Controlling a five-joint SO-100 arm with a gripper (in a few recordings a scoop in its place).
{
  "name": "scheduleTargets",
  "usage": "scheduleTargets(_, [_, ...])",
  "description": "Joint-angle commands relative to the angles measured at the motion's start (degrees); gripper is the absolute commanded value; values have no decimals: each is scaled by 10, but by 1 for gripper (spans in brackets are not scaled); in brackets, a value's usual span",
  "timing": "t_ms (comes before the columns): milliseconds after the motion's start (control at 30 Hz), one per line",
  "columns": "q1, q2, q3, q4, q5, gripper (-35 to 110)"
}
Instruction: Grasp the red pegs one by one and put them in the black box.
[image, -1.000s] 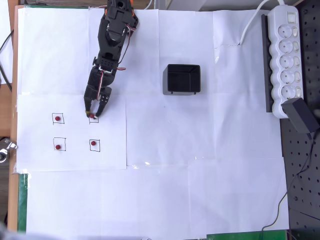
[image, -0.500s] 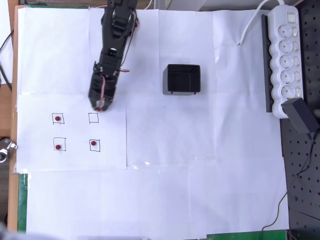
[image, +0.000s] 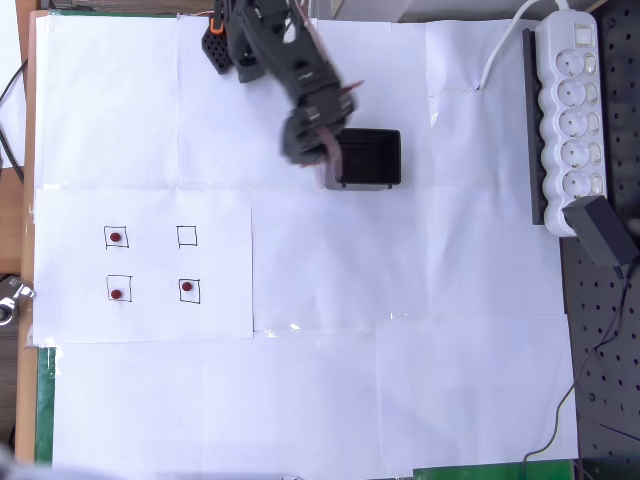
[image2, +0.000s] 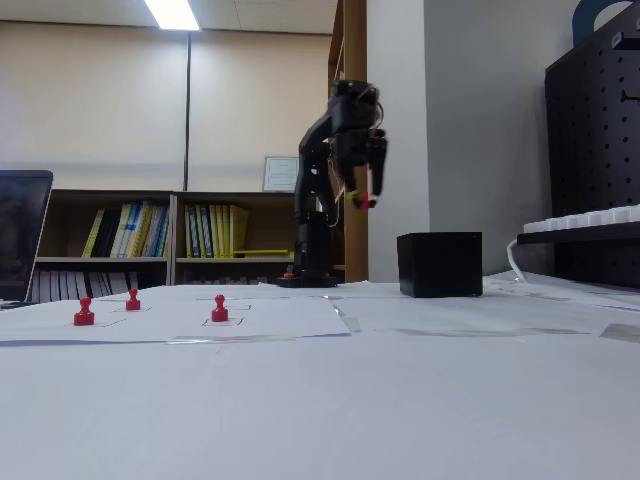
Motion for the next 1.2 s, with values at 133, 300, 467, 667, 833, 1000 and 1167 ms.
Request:
scheduleTargets(133, [-109, 116, 45, -83, -46, 0])
scheduleTargets(300, [-128, 211, 39, -163, -44, 0])
scheduleTargets(467, [-139, 250, 40, -159, -26, 8])
scheduleTargets(667, [-138, 228, 139, -86, -39, 19])
scheduleTargets(833, [-104, 156, 330, -4, -13, 21])
scheduleTargets(1000, [29, -13, 238, 3, 127, 16])
scheduleTargets(1167, [269, -177, -125, -102, 405, 15])
